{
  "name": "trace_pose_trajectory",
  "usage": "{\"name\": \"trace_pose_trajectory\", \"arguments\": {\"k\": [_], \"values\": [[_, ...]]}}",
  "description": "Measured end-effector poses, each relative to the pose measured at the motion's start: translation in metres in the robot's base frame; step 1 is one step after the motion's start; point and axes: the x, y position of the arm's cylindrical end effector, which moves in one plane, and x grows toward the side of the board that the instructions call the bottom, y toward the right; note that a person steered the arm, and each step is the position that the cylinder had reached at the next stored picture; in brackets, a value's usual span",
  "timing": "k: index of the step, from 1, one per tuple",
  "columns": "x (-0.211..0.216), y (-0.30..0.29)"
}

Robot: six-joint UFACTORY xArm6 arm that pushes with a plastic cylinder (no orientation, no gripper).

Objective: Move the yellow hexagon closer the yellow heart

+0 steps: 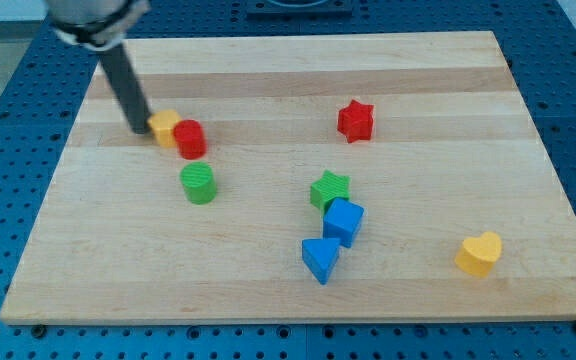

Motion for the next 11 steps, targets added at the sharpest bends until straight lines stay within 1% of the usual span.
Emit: {"name": "trace_pose_trajectory", "arguments": {"k": [2, 3, 4, 5, 6, 7, 8, 9, 10, 11], "values": [[0.027, 0.144], [0.039, 0.15], [0.044, 0.118], [0.054, 0.14], [0.068, 0.212], [0.083, 0.272], [0.075, 0.301], [0.094, 0.32], [0.102, 0.309], [0.107, 0.276]]}}
